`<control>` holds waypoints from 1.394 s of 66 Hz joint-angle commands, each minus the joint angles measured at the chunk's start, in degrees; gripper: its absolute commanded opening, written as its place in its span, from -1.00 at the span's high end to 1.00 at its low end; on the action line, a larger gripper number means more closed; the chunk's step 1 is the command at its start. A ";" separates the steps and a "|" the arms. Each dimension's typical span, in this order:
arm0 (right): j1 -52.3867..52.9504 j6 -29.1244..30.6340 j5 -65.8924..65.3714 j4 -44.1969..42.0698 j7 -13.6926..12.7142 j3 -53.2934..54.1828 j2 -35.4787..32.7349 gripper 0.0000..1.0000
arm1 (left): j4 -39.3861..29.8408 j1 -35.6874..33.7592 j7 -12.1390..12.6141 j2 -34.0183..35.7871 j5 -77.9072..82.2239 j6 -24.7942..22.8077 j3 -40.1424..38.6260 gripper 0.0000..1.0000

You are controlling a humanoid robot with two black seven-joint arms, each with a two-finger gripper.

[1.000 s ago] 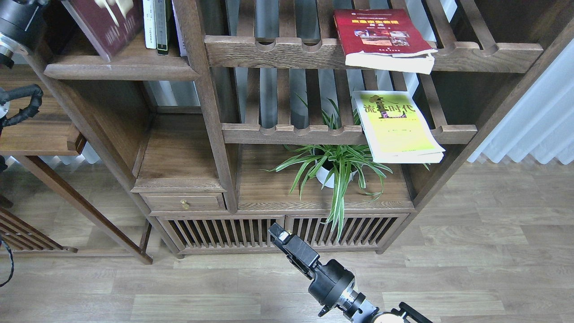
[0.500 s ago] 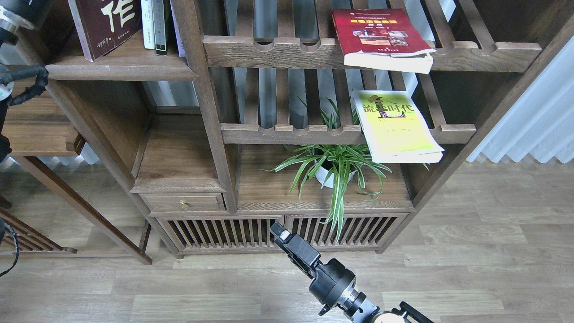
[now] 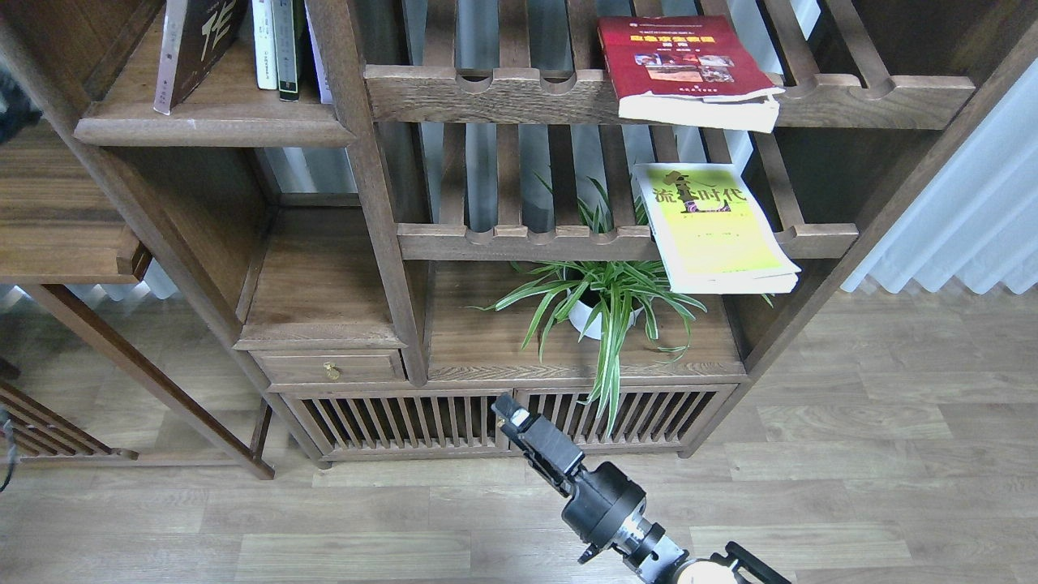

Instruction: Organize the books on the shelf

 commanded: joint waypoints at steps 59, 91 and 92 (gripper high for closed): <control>0.22 0.00 5.57 1.68 2.73 6.56 0.00 -0.87 | -16.54 22.58 1.19 -17.70 -10.54 0.00 10.19 -0.01; 0.92 0.00 7.07 -2.54 2.81 16.06 0.00 -0.90 | -15.22 32.68 1.19 -17.79 -9.67 0.00 27.42 -0.24; 0.92 0.00 7.07 -2.71 2.81 16.15 0.00 -0.90 | -15.22 32.77 1.19 -17.79 -9.66 0.00 27.33 -0.25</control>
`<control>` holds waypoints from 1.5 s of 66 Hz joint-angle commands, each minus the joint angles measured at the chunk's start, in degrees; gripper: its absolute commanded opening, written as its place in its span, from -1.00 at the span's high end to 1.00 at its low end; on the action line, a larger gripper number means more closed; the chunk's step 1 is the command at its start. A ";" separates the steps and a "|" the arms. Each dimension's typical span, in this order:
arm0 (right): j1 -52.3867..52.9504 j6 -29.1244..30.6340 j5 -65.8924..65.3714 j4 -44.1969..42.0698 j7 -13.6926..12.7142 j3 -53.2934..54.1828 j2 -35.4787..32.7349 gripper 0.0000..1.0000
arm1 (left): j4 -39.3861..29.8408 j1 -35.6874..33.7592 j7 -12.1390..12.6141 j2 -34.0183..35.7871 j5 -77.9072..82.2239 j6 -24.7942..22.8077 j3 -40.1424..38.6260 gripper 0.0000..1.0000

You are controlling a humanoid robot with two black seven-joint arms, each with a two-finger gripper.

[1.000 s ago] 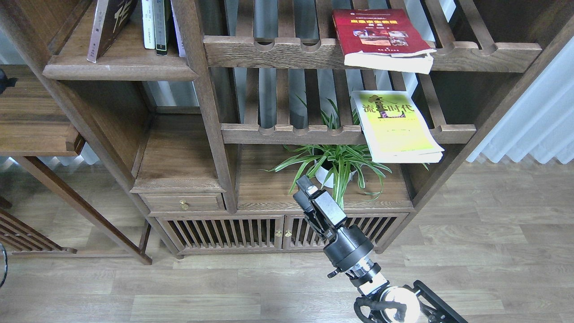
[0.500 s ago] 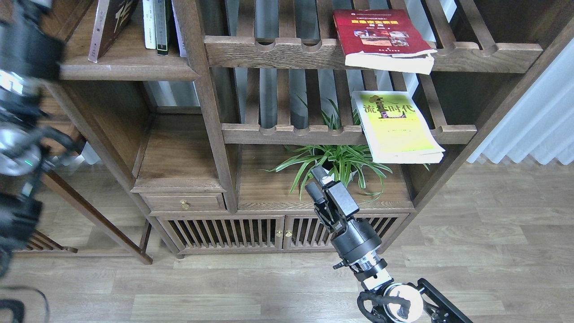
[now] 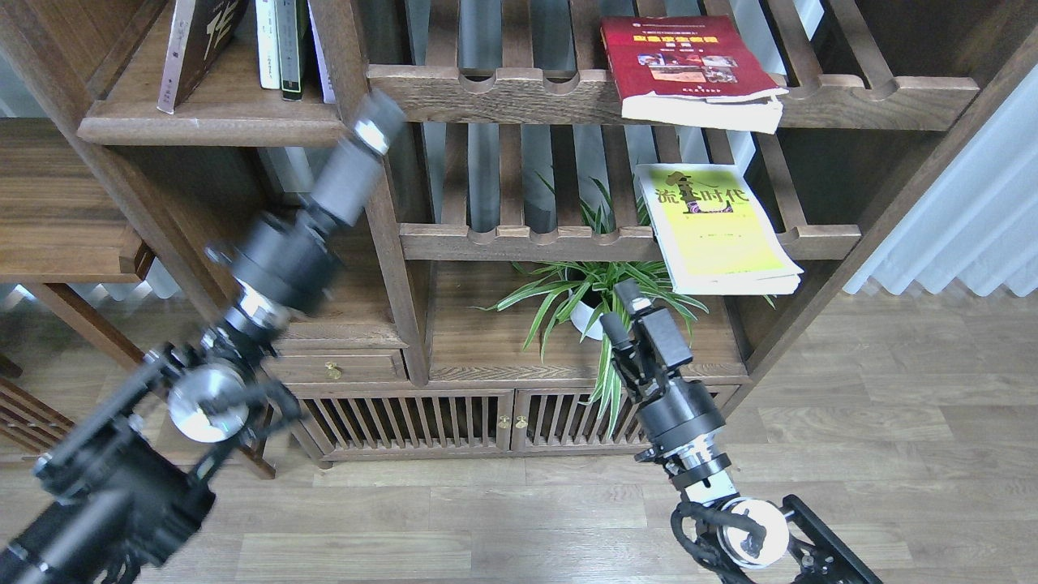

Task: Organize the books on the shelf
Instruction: 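Bring both grippers back down toward the yellow book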

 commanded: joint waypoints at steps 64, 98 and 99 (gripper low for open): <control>7.91 -9.98 0.26 -10.96 5.23 8.82 0.00 -0.96 | 0.48 8.21 8.94 0.35 0.21 0.00 0.96 -0.97; 13.89 -23.87 1.58 -11.23 5.06 10.67 0.00 -0.89 | 1.89 10.94 15.71 -0.09 0.56 0.00 0.69 -1.00; 13.89 -23.87 1.58 -11.23 5.06 10.67 0.00 -0.88 | 1.89 10.94 16.14 -0.26 0.56 0.00 0.69 -1.00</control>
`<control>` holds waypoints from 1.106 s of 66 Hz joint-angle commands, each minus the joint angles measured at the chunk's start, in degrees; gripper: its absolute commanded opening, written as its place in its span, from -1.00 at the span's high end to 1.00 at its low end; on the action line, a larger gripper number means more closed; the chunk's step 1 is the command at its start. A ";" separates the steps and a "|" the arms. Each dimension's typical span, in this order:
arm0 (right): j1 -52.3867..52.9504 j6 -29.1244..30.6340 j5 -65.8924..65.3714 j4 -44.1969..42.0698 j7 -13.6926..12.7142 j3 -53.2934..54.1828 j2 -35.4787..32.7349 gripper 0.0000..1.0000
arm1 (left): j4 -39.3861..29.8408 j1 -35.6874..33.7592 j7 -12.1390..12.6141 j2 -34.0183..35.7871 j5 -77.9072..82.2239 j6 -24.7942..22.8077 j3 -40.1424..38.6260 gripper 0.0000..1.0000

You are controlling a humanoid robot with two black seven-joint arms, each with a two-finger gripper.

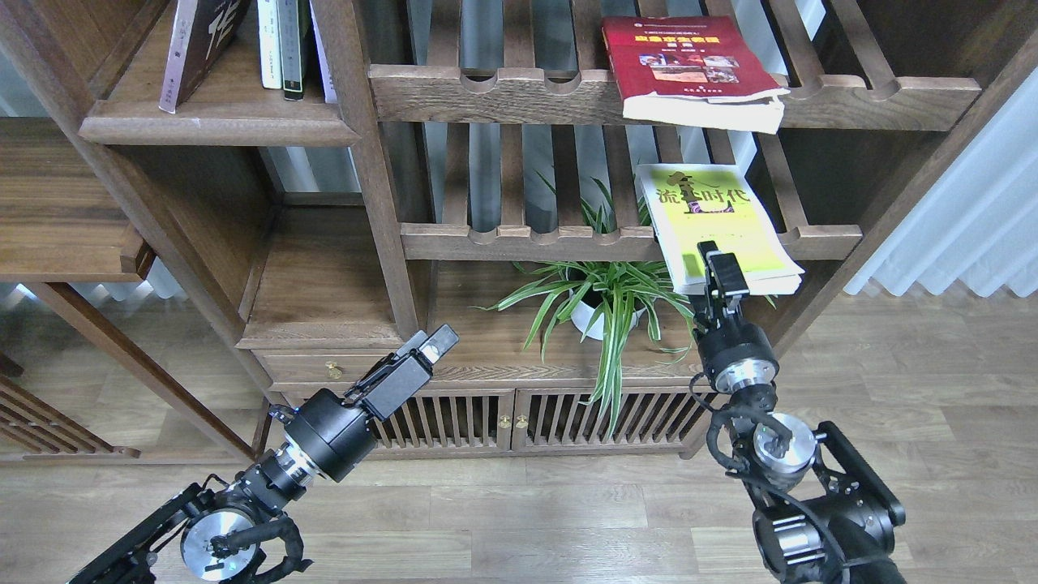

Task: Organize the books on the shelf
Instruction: 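Bring both grippers back down toward the yellow book, then tip the yellow book off the shelf with the right gripper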

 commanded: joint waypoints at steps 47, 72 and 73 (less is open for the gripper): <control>-2.87 14.52 0.74 -0.87 1.40 5.61 0.00 0.89 | 0.76 -0.41 3.76 -3.32 0.20 0.00 -0.07 -1.00; -6.03 21.99 1.18 -0.08 1.14 4.90 0.00 0.88 | 0.76 -0.32 3.76 -3.58 0.20 0.00 -1.13 -1.00; -6.12 22.26 1.27 0.01 1.14 4.90 0.00 0.88 | 0.76 -0.32 3.76 -3.58 0.20 0.00 -1.22 -1.00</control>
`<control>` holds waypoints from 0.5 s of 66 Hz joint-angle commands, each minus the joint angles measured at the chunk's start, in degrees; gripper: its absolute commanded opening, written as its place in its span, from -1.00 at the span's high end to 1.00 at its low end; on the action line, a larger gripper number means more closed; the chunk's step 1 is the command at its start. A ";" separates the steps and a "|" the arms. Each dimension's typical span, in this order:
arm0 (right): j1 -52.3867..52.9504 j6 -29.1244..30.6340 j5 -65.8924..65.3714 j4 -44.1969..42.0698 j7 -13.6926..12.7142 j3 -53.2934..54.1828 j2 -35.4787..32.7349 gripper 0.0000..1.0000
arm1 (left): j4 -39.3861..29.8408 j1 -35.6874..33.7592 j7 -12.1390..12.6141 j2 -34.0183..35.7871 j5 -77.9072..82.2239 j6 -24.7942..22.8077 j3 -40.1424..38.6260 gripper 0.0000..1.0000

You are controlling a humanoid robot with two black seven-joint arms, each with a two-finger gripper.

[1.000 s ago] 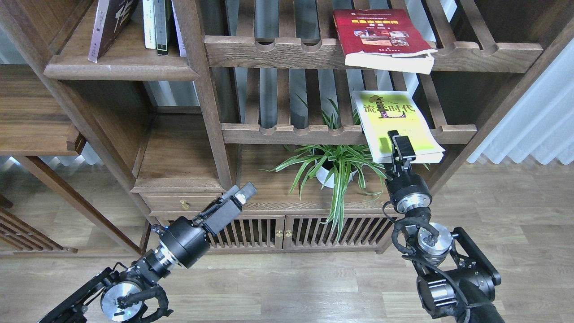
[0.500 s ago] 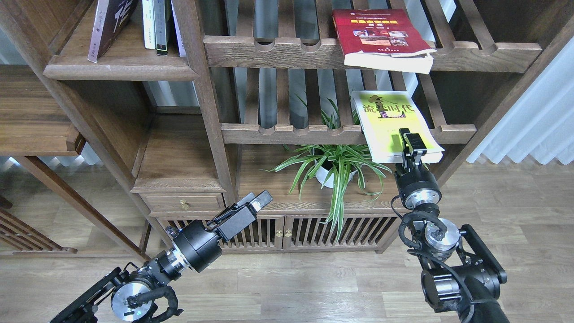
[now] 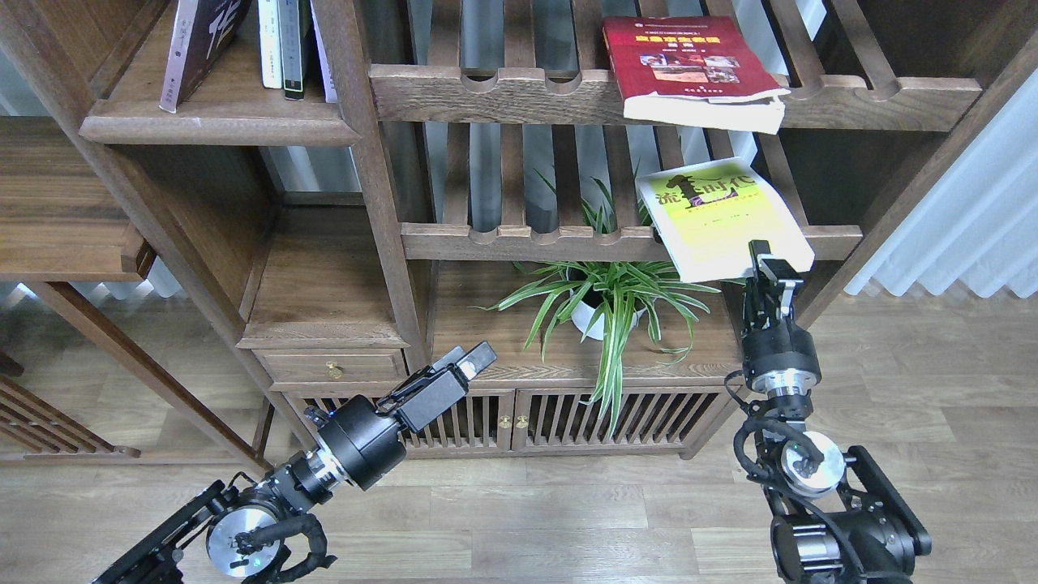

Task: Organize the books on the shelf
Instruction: 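Tip the yellow book off the shelf with the right gripper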

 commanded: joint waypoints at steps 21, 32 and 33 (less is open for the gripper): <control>-9.85 3.80 11.06 8.60 -3.76 -3.52 0.00 0.88 | 2.11 -0.04 -0.18 -1.11 -8.11 0.00 -4.40 -1.00; -13.90 3.80 14.32 15.02 -3.76 -6.95 0.00 0.90 | 2.11 -0.04 -0.18 -0.67 -12.68 0.00 -5.36 -0.98; -14.34 3.80 14.58 15.81 -3.76 -7.74 0.00 0.90 | 2.11 0.04 -0.18 -0.58 -13.38 0.00 -5.45 -0.98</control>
